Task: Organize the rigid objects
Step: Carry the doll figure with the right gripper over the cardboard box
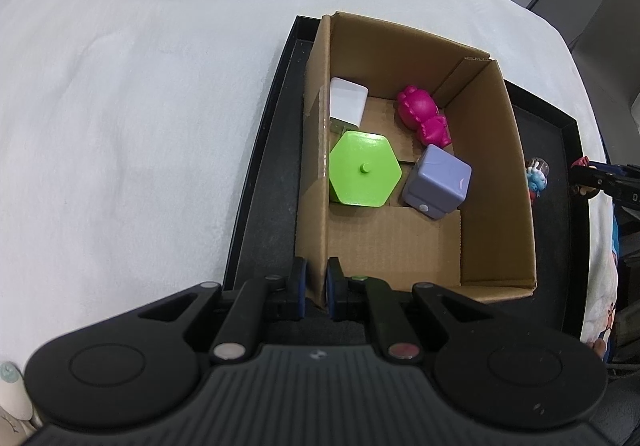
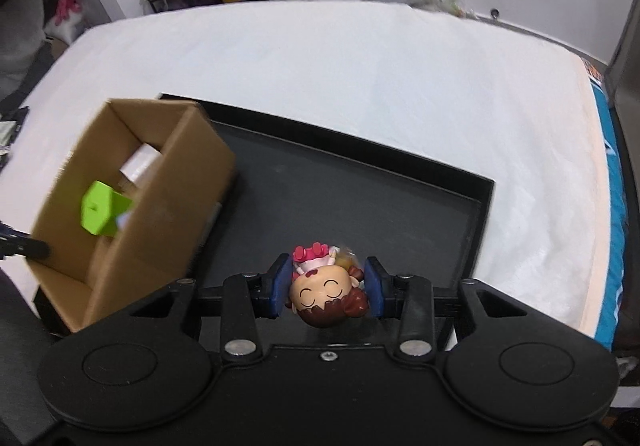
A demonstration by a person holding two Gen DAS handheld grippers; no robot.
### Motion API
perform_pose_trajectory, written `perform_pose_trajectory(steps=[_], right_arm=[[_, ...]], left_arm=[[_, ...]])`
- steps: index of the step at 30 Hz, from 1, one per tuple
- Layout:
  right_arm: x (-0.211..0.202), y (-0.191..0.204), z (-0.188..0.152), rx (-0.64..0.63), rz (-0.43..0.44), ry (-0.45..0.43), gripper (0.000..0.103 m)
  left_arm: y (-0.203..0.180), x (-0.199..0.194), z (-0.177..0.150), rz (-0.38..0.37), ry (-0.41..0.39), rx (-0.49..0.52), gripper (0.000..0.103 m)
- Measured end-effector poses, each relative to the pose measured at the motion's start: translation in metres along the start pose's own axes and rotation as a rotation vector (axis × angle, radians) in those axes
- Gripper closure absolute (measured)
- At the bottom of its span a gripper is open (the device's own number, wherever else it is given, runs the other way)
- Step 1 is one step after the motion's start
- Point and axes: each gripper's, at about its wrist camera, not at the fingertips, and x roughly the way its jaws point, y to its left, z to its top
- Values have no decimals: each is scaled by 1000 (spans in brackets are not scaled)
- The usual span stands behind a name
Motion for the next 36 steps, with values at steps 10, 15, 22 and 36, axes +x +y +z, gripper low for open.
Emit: perform_pose_trajectory(steps=[10,15,22,36], right_arm=[[-14,27,14,-13,70,-46,64],[-22,48,27,-39,92,-82,64],[-18,71,40,-76,124,-80,65],[-6,122,57,-147,164,-87,65]], left_arm=[[1,-3,-1,-7,-13,-6,94],[2,-5,-1,-14,-18,-13,94],[2,-6,-1,-18,-18,-11,94],[1,-6,-1,-22,-19,-1,94]])
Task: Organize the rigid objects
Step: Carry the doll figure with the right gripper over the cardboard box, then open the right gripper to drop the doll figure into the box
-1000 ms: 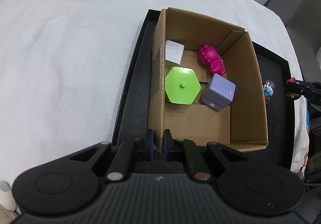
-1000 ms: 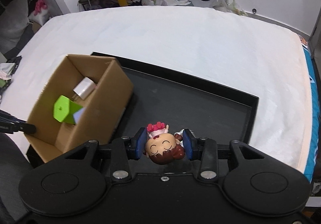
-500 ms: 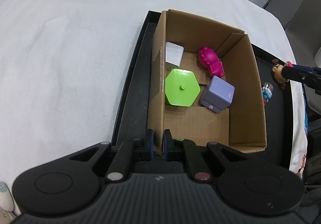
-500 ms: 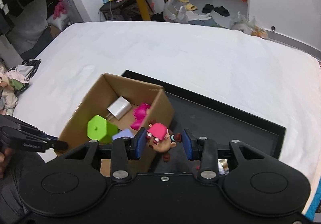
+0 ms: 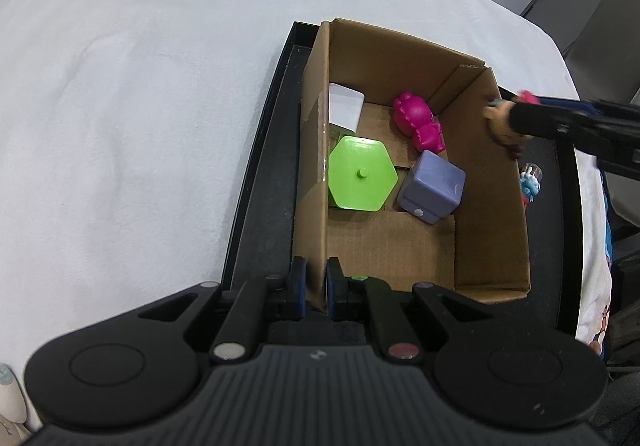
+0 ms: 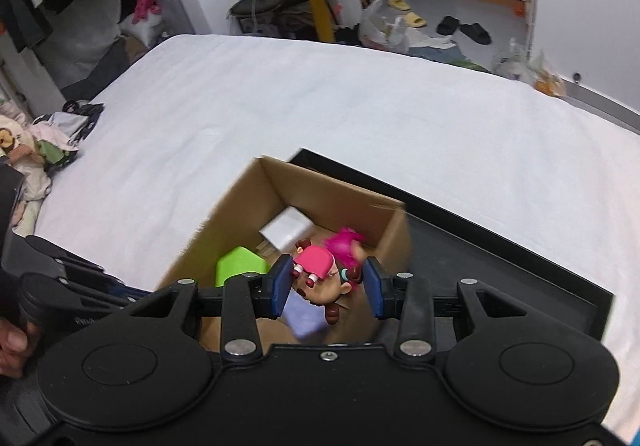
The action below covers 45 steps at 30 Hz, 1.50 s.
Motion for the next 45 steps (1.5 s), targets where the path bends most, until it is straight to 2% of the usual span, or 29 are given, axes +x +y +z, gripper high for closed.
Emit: perform_pose_trajectory(steps=[9,21,24,26,30,32,45], right_arm=[[37,30,6,-47,15,40,65],[53,32,7,-3,-11,17,62],[47,28,5,11,-4,14,55],[40,24,4,35,5,6,42],[26,19,5,58,22,-12,36],[20,17,5,62,22,-21,26],[-12,-6,-5,110,55,-40,21]], left_arm=[[-1,2,0,2,1,11,94],[-3,6,0,3,7,14,94],[-3,6,-1,3,6,15,94],[-2,7,-1,2,6,13,94],[-3,7,-1,5,5,19,94],[-3,7,-1,8,4,21,94],[0,2,0,-5,3,-15,94]])
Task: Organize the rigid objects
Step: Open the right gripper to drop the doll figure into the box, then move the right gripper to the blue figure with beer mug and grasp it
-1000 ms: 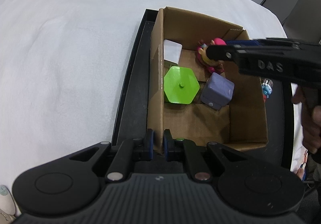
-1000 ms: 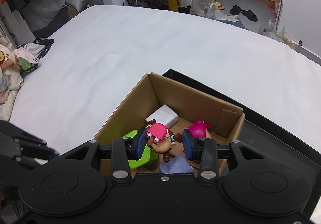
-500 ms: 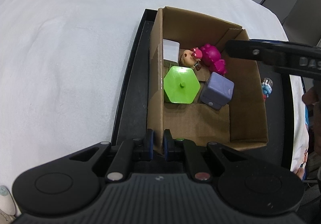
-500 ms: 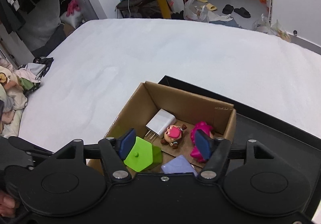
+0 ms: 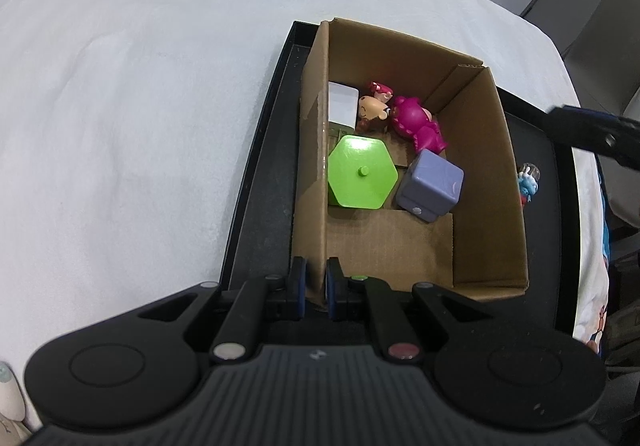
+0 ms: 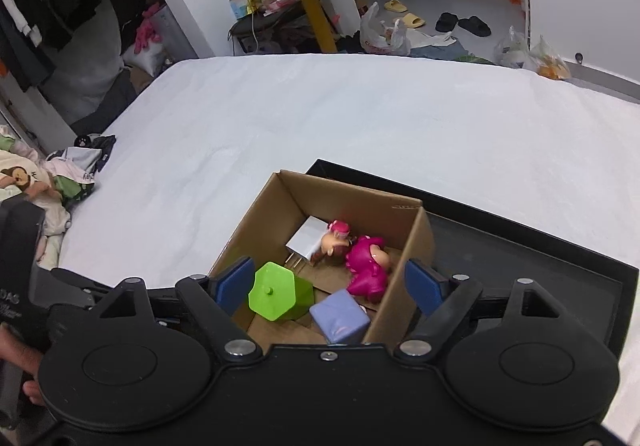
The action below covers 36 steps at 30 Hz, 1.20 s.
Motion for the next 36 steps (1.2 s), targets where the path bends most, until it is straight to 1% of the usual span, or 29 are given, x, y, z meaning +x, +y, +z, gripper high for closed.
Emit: perform_pose_trajectory(steps=[4,7,11,15,17,20,24,28,36], right_arm=[[-6,-6,-3,-12,3,5,19],[-10,-12,-4,-2,29,6,17],[-16,-18,-9,3,21,4,17],[-21,-24,-16,0,15,7,17],[-22,-28,-20,0,1,14,17],[-24,-35,-27,-32,-51,18,17],[-27,-48,-34,-40,-104,25,17],[-28,-62,-39,-29,-129,29,17],[-6,-88,-51,1,-192,93,17]], left_arm=[[-2,1,0,10,6,5,94],[-1,1,1,8,15,-4,94],[-1,1,1,6,22,-8,94],[-3,3,2,23,30,-8,94],[-5,4,3,31,33,-3,94],[-8,5,3,41,35,4,94],[-9,4,4,51,35,-6,94],[-8,3,3,53,34,-12,94],[-11,4,4,65,36,-4,94]])
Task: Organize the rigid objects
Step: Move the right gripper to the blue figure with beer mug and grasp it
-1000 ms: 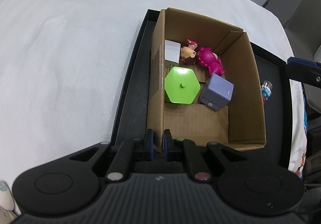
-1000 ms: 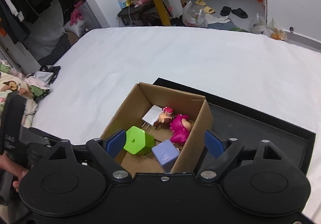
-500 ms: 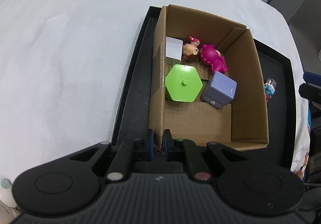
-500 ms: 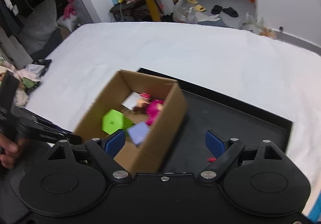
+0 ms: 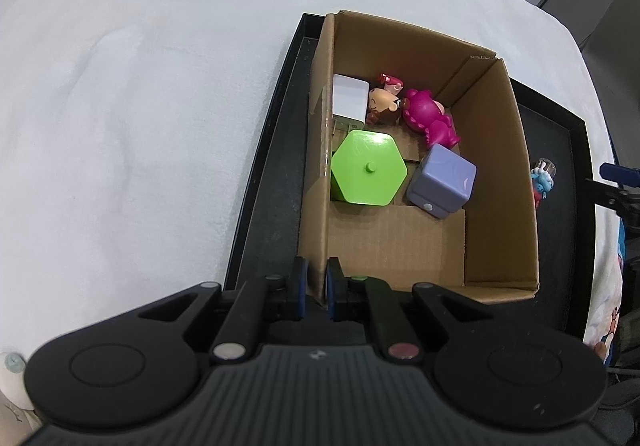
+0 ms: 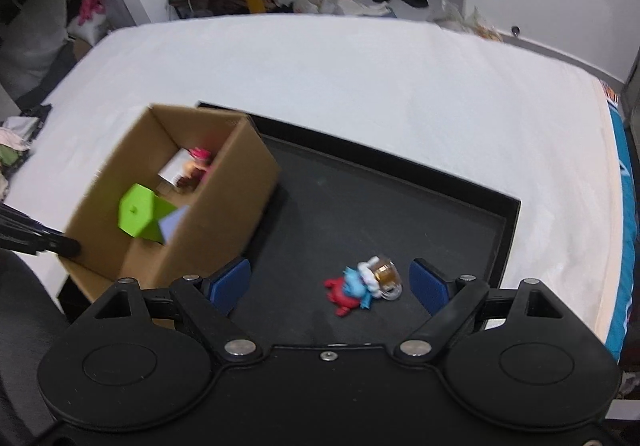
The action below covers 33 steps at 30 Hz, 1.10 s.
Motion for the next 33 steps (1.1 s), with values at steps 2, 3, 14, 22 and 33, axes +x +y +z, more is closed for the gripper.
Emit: perform_pose_trajectory(steps=[2,3,14,22,33], right_arm=[[7,-2,-1,-3,-18,13,17],[10,-2,-2,-5,-25,17,17],[38,-2,-10,-103,-76,100,17],[61,5,-18,-239,-85,146,17],[78,-8,-19,-252,-73,149,17]], left_arm=[[0,0,0,-2,0,0,94],[0,0,0,-2,-1,0,94],[4,-1,-1,-21,-3,-4,94],[4,0,1,-21,0,-3,94],[4,1,1,-20,5,-5,94]])
